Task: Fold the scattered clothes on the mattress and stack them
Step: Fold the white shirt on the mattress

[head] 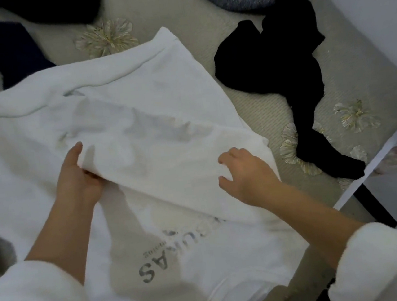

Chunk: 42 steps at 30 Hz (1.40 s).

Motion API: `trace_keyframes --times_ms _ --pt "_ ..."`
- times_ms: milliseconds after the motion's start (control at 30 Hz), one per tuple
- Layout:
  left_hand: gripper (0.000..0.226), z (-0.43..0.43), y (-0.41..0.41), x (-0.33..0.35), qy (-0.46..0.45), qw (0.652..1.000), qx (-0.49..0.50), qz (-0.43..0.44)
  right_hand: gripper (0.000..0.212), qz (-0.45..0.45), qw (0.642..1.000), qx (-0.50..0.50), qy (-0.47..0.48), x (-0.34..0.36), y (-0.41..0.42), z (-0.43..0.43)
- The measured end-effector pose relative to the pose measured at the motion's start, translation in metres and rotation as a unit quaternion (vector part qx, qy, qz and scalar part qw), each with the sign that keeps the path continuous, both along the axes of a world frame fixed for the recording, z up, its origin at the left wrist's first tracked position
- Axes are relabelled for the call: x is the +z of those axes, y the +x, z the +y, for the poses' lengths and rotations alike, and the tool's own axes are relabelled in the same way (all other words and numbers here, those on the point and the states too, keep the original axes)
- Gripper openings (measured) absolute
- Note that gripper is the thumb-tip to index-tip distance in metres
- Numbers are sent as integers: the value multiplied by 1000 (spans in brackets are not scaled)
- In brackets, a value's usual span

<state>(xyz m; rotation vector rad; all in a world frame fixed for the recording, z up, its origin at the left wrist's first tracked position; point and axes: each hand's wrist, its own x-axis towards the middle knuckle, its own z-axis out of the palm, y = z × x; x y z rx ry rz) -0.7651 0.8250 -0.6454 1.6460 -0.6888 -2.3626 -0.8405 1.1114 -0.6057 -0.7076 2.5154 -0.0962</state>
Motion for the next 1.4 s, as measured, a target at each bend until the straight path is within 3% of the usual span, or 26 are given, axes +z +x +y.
trace_keyframes --times_ms 133,267,467,567,700,767,833,933,1000,1067,1133,1200,1333,1400 --pt "35 -28 -7 -7 -86 996 -6 8 75 -42 997 33 54 -17 -5 -38" --pt "26 -58 -1 -2 -218 973 31 64 80 -33 997 42 62 -38 -2 -57" --pt "45 -79 31 -29 -245 962 -85 -85 76 -15 993 82 81 -59 14 -72" --pt "52 -60 41 -6 -396 899 -158 -105 77 -2 990 139 39 -59 28 -85" --pt "52 -24 84 17 -532 803 -230 -137 76 -21 974 225 30 -59 59 -114" --pt "49 -21 118 16 -600 749 -220 -176 76 -35 966 256 7 -57 78 -133" --pt "48 -28 152 17 -621 724 -178 -241 72 -45 958 281 -21 -56 100 -151" --pt "52 -50 196 14 -569 732 -90 -365 80 -64 954 293 -16 -60 130 -173" --pt "62 -71 225 5 -464 762 -34 -450 91 -67 951 300 30 -64 144 -182" --pt "69 -83 250 -3 -358 823 -12 -442 97 -57 946 311 74 -66 150 -190" --pt "50 -83 264 -7 -329 863 -46 -380 100 -58 944 308 105 -62 152 -197" --pt "23 -77 268 -4 -355 861 -55 -359 101 -61 939 309 138 -55 154 -205" --pt "30 -75 281 24 -405 849 109 -323 104 -67 929 316 182 -46 157 -217" --pt "31 -76 300 41 -421 822 213 -318 105 -79 928 313 184 -43 158 -220"
